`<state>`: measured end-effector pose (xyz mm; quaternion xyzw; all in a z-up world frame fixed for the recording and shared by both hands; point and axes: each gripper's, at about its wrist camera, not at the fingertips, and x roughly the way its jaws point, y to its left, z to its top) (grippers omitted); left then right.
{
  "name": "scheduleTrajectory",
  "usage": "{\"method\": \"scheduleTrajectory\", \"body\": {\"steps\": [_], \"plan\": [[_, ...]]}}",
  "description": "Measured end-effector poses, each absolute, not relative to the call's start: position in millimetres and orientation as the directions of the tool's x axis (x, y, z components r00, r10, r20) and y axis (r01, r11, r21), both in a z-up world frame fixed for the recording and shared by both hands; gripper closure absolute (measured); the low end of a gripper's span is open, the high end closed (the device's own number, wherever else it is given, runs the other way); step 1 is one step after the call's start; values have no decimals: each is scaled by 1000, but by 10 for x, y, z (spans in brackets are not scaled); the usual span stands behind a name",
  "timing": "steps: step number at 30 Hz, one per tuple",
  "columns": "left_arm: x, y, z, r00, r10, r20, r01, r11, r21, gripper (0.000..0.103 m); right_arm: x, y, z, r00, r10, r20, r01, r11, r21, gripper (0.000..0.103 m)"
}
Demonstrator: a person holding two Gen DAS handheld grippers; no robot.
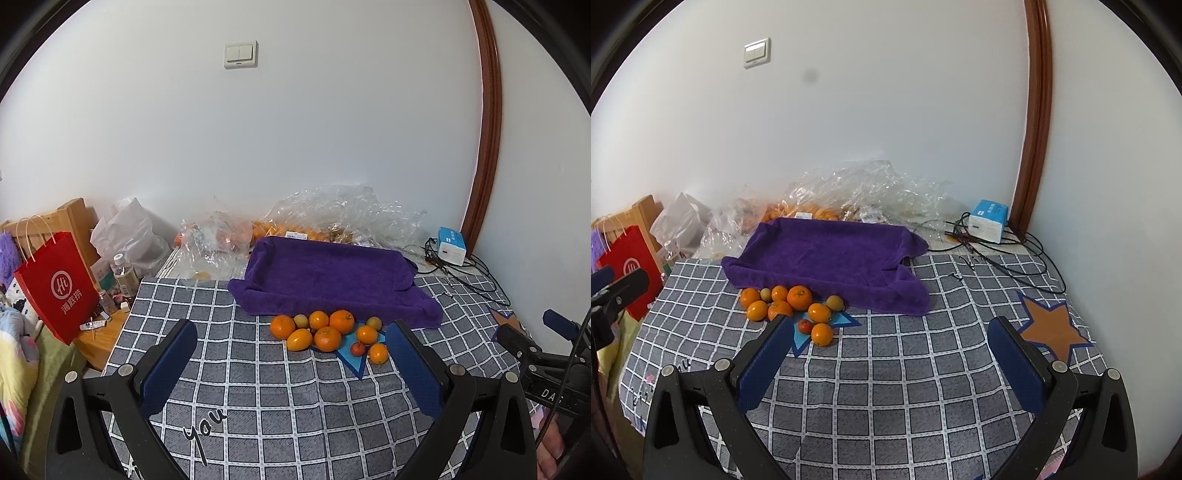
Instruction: Organize fruits
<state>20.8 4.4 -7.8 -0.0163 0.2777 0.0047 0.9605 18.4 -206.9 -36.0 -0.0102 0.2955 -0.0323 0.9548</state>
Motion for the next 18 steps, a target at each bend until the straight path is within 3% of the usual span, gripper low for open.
{"method": "scheduleTrajectory", "body": {"steps": [18], "plan": [[737, 208, -637, 783, -10, -621, -19, 999, -41, 0, 735, -2068, -927, 779, -64, -624, 61, 998, -27, 0]]}}
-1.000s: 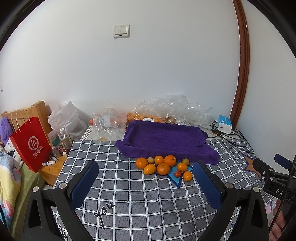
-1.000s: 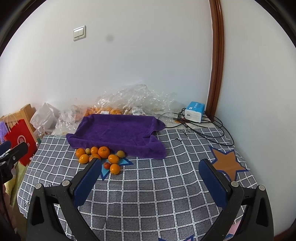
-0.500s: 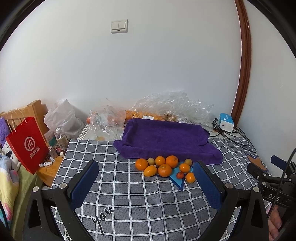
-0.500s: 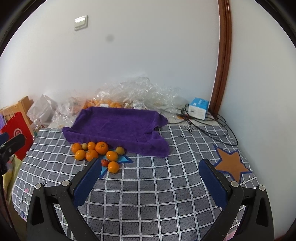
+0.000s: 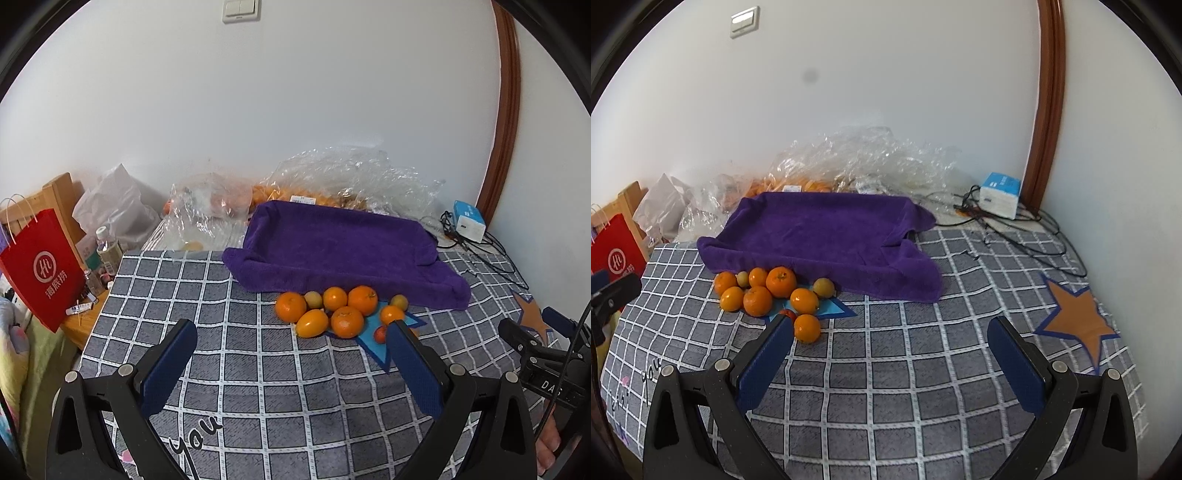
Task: Organize fruits
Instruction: 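Move the right tool to the fruit pile and grasp a round orange, then grasp an oval orange with the left tool while the right tool holds its orange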
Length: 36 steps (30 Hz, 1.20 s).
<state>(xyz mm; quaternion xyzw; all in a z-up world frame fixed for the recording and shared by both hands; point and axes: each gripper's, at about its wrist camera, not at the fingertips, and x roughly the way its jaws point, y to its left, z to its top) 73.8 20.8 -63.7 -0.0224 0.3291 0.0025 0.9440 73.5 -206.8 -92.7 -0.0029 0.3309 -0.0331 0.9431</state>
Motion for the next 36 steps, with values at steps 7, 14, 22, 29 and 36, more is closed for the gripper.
{"method": "scheduleTrajectory", "body": {"steps": [7, 14, 22, 29, 36], "plan": [[1044, 422, -948, 744, -6, -668, -41, 998, -55, 5, 1004, -1995, -1229, 759, -22, -651, 22, 1000, -8, 0], [1253, 629, -1352, 692, 8, -722, -56, 998, -43, 5, 1252, -1809, -1539, 721, 12, -693, -40, 999, -24, 21], [1426, 667, -1609, 660, -15, -751, -36, 998, -52, 10, 1435, -1690, -1782, 652, 179, -737, -123, 984, 130, 30], [1548, 610, -1614, 650, -35, -759, 15, 999, -34, 23, 1561, -1473, -1939, 620, 119, -775, -126, 991, 51, 49], [1621, 564, -1654, 639, -119, -760, 93, 993, -77, 27, 1521, -1524, -1941, 633, 66, -771, -97, 995, 6, 72]]}}
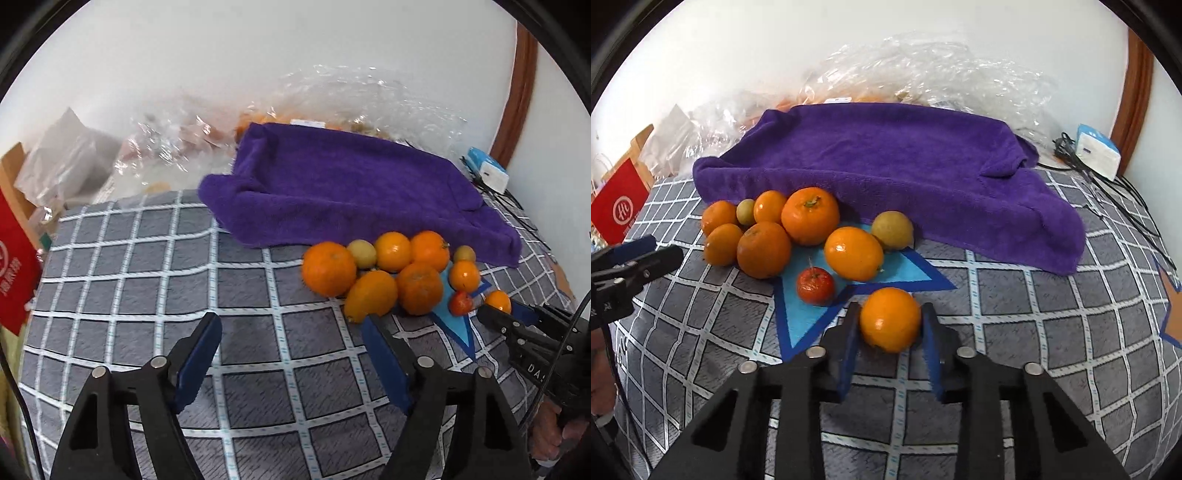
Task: Organize fruits
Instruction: 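Grasp an oval orange with the left tool while the right tool holds its orange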
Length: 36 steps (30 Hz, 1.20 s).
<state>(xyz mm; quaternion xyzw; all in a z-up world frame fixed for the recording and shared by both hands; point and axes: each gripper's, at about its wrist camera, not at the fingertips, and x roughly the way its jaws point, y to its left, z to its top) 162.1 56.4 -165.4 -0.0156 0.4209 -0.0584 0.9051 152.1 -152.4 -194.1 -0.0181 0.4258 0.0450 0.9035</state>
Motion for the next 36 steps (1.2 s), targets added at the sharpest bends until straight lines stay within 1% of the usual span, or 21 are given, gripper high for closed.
{"method": "scheduleTrajectory", "body": {"steps": [6, 8, 10, 14, 22, 25, 29, 32, 34, 35, 36], "plan": [[1658, 567, -1801, 630, -124, -766, 97, 992, -81, 28, 1533, -1590, -1961, 636, 30, -771, -81, 996, -28, 72], [1656, 591, -1813, 630, -125, -766, 87, 992, -91, 28, 1538, -1574, -1964, 640, 22, -768, -83, 996, -40, 69], [1640, 609, -1826, 632, -127, -764, 85, 992, -94, 28, 1560, -1568, -1969, 646, 2, -763, -68, 996, -56, 59], [1620, 604, -1853, 636, -107, -764, 74, 994, -77, 28, 1580, -1588, -1977, 652, 14, -758, -64, 997, -37, 59], [1620, 632, -1853, 634, -129, -763, 71, 992, -109, 28, 1575, -1595, -1982, 654, 24, -756, -69, 997, -27, 59], [1620, 653, -1854, 632, -138, -763, 73, 990, -119, 25, 1570, -1647, -1980, 654, 55, -754, -70, 997, 12, 59], [1613, 627, -1851, 629, -125, -768, 74, 992, -101, 24, 1567, -1713, -1975, 657, 81, -749, -60, 997, 55, 59], [1620, 632, -1839, 633, -136, -762, 72, 991, -116, 24, 1571, -1732, -1976, 660, 88, -746, -56, 996, 68, 60], [1611, 653, -1832, 637, -146, -757, 71, 989, -131, 24, 1570, -1720, -1976, 660, 77, -747, -52, 997, 57, 69], [1607, 662, -1829, 638, -152, -755, 71, 988, -138, 24, 1565, -1717, -1976, 661, 67, -747, -46, 998, 48, 72], [1602, 664, -1824, 639, -161, -752, 77, 986, -146, 25, 1560, -1717, -1975, 661, 62, -748, -43, 998, 45, 72]]}}
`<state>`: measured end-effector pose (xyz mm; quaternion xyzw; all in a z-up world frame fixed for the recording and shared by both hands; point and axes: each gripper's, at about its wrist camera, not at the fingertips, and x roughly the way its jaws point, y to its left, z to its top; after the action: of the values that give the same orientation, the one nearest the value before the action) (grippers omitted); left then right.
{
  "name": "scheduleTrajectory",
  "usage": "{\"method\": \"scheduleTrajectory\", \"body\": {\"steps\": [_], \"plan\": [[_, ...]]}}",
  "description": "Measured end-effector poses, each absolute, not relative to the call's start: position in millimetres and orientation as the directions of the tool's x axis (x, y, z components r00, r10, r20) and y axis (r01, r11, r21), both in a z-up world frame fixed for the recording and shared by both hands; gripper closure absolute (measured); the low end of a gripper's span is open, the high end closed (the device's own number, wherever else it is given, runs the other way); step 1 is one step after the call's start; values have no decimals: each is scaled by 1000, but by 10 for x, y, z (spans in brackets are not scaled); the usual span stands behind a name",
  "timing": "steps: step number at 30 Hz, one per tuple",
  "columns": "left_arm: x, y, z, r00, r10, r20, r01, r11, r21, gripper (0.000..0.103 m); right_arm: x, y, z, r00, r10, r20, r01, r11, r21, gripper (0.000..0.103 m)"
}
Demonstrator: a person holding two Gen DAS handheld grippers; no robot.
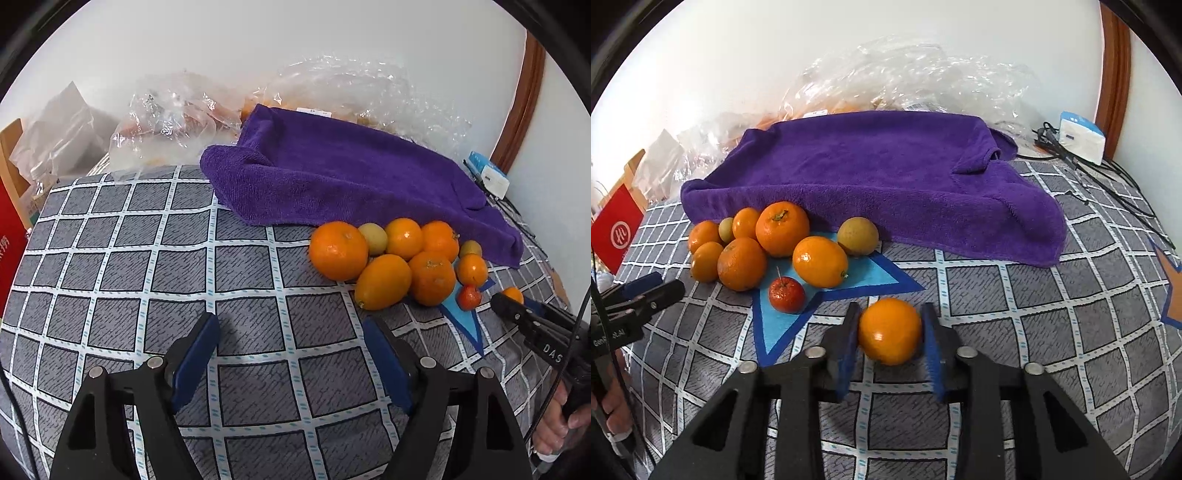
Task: Organize fruits
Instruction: 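Grasp an oval orange with the left tool while the right tool holds its orange, then lift both held oranges and carry them over the purple towel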
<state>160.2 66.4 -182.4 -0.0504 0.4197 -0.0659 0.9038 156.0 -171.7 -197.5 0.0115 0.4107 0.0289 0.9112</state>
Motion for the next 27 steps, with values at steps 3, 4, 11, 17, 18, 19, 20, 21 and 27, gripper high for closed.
{"method": "scheduleTrajectory", "body": {"steps": [3, 4, 11, 17, 18, 19, 20, 21, 27], "plan": [[1581, 639, -1787, 623, -206, -755, 112, 978, -174, 29, 1507, -1725, -1968, 661, 48, -749, -46, 999, 24, 72], [1573, 614, -1764, 616, -223, -755, 125, 975, -186, 30, 1497, -1734, -1968, 660, 46, -750, -48, 999, 18, 72], [1678, 344, -1692, 612, -237, -754, 128, 971, -202, 32, 1449, -1754, -1973, 657, 61, -751, -87, 996, 4, 72], [1780, 229, -1779, 607, -216, -765, 121, 976, -180, 51, 1416, -1855, -1973, 659, 99, -746, -88, 995, 54, 72], [1787, 212, -1773, 612, -211, -762, 123, 977, -172, 53, 1415, -1872, -1973, 659, 108, -744, -88, 994, 66, 72], [1798, 202, -1767, 613, -220, -759, 124, 975, -183, 56, 1418, -1875, -1974, 659, 111, -744, -88, 994, 70, 71], [1814, 202, -1769, 611, -238, -755, 123, 971, -207, 56, 1419, -1871, -1975, 659, 111, -744, -89, 994, 70, 71], [1833, 202, -1781, 607, -253, -754, 118, 966, -229, 60, 1419, -1869, -1976, 659, 111, -744, -89, 994, 69, 71], [1836, 171, -1807, 629, -265, -731, 131, 963, -235, 67, 1422, -1942, -1981, 660, 159, -734, -95, 987, 129, 71]]}}
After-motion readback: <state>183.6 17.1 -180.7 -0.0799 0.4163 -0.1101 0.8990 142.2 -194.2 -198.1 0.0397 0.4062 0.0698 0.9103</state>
